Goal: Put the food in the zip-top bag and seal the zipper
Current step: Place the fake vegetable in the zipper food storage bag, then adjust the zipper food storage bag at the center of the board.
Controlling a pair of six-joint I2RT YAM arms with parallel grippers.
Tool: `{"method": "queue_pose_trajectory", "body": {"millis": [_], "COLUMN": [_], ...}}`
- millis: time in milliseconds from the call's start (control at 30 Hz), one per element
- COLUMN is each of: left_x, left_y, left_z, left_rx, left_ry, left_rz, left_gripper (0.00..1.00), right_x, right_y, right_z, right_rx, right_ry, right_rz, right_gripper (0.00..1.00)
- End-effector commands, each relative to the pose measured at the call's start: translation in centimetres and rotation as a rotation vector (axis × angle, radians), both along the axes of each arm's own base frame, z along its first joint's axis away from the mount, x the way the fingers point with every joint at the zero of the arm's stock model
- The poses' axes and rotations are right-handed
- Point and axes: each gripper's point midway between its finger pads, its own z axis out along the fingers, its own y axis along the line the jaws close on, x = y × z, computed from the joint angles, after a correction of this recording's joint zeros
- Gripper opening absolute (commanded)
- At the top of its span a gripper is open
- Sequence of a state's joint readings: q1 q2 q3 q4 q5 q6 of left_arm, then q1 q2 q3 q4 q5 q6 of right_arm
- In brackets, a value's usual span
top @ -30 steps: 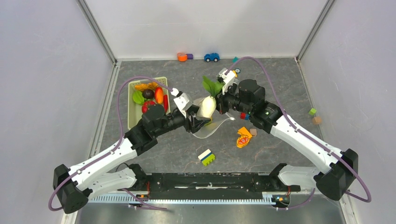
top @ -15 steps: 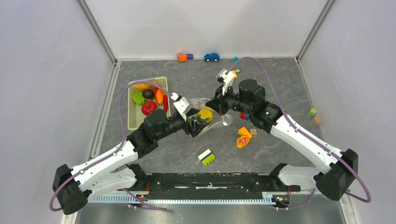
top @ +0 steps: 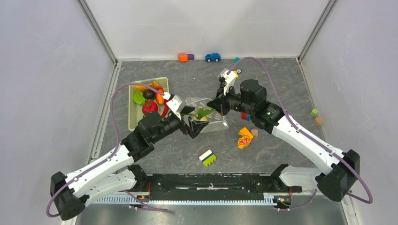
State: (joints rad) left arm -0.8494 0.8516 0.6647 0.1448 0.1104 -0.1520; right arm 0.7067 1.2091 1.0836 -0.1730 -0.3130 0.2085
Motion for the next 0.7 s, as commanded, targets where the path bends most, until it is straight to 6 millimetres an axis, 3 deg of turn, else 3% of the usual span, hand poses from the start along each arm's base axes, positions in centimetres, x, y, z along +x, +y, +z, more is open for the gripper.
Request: {"method": "queue_pose_trajectory", "body": {"millis": [0,200,400,667], "left_x": [-0.1,1.0,1.1,1.3], "left_y": [1.2,4.5,5.9,4.9], "left_z": [2.9,2.2,0.5,-4.0], "left_rx": [-0.113,-0.155,-0.192,-0.109], "left_ry": [0.076,0.213,0.323,0.465], "left_rz": [0.078,0.288,0.387,0.419], "left_gripper": [1.0,1.0,1.0,1.0], "right_x": [1.5,3.2,2.7,2.9], "right_y": [-0.5,-1.9,-1.5,-1.6], "right_z": [1.8,1.7,1.9,1.7], "right_rx": [0.027,-0.025,-0.014,-0.016], "right_ry": [-0.074,-0.109,-0.11,-0.108], "right_rz": [-0.061,-0.171,-0.132,-0.146], "right_gripper": [0.01,0.01,0.01,0.01]}}
